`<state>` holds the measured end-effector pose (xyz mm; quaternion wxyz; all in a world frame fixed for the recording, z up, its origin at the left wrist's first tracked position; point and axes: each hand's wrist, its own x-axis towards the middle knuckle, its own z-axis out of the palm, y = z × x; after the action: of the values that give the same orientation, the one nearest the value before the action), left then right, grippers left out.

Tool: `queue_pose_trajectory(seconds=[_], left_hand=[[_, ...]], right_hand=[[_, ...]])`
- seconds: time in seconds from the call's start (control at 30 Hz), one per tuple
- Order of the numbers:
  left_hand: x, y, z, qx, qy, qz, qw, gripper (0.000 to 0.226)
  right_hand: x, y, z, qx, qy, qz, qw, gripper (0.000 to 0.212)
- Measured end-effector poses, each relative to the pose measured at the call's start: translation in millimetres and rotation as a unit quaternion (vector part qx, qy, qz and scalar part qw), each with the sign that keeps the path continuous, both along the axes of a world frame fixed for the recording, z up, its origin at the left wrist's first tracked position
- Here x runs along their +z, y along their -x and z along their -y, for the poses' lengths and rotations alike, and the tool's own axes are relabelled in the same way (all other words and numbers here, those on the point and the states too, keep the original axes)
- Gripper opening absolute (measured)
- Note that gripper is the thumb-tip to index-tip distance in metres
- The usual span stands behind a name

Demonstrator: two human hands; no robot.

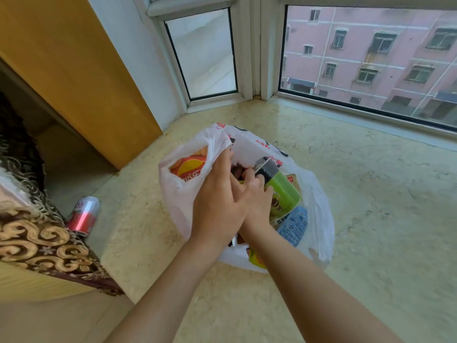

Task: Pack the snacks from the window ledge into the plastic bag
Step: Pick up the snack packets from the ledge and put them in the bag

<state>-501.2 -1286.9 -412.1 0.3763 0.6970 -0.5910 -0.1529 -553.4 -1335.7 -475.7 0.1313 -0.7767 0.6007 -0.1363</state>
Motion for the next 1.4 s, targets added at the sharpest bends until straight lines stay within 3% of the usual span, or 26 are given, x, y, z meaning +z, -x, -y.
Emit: queue_pose_trajectory(seconds=[0.1,0.2,0.33,0.47,0.63,0.87,1.4], left_hand=[[0.8,8.8,0.7,-0.019,-0.005,-0.030,0.999,0.070],[-14.4,10.9,1.4,-0.031,-0.031,0.065,0.997,0.073],[-36.3,17.9,-6.0,-0.042,-0.042,0.136,0.989,0.079],[-43.5,35.3,-7.9,-0.093,-0.061,0.121,0.986,0.078],[-41.5,77.8,-9.3,-0.159,-0.062,0.188,0.967,0.072],[-43.3,151.1,-0.4,-0.249,-0.017,0.270,0.930,0.072],[-84.9,393.6,-44.0,-0.440,0.009,0.335,0.833,0.080]], right_hand=[[-3.4,7.6,-1.5,0.046,0.007,-0.029,0.998,0.058],[-8.8,29.6,-9.1,0.066,0.023,-0.018,0.997,0.063],[-18.7,71.9,-21.7,0.029,0.091,-0.037,0.995,0.060],[-17.5,122.8,-37.1,0.005,0.121,-0.064,0.991,0.063],[-10.2,179.2,-61.4,-0.037,0.124,-0.096,0.987,0.058],[-2.1,255.9,-94.6,-0.119,0.065,-0.128,0.982,0.059],[-36.8,495.0,-206.3,-0.301,0.011,-0.153,0.941,0.058]])
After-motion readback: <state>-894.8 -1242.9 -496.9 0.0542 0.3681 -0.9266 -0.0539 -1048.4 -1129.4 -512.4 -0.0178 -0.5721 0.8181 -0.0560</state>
